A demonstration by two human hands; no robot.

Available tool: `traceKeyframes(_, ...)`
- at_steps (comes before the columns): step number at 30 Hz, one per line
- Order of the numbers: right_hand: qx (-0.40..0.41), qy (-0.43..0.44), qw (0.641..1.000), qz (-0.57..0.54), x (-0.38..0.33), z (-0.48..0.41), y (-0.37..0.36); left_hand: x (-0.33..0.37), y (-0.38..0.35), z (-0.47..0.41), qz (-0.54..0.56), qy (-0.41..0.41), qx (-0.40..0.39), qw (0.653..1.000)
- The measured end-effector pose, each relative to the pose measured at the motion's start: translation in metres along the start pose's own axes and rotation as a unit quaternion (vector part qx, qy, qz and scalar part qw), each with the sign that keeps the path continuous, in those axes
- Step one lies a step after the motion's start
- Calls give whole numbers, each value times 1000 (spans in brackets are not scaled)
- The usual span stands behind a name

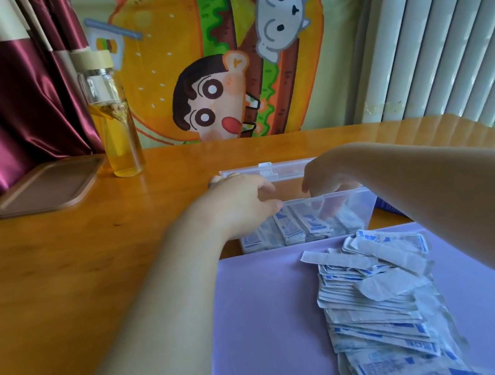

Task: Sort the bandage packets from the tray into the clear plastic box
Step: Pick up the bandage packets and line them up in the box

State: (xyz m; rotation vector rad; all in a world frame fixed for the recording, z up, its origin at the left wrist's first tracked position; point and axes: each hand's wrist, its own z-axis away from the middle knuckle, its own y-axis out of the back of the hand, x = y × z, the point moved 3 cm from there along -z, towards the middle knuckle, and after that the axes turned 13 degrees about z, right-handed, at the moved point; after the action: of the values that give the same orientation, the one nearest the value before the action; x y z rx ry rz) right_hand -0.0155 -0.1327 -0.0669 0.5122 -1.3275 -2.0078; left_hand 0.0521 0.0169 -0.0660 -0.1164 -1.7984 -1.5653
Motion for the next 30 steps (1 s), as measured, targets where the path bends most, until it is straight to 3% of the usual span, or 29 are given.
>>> traceKeyframes(10, 6, -7, 999, 49, 2, -7, -2, -1, 0, -1, 15, -3, 1, 1000)
traceKeyframes(17, -16, -4, 999, -29, 5, -8, 2, -1, 0, -1, 10, -6, 6, 1000)
traceKeyframes(20, 74, 22, 994, -82, 8, 10, 12, -1, 0, -2, 3, -5, 10, 1000)
traceKeyframes(22, 181, 60, 978, -83, 13, 26, 17, 0, -2, -2, -3, -9, 12, 1000)
traceKeyframes(26, 399, 115, 905, -97, 27, 77, 5, 2, -5, 1, -14, -17, 24, 999)
traceKeyframes(28, 417, 133, 893, -103, 37, 101, -12, 6, -6, 6, -24, -20, 27, 999)
traceKeyframes(30, 376, 126, 911, -110, 54, 112, -31, 12, -4, 14, -31, -28, 43, 998)
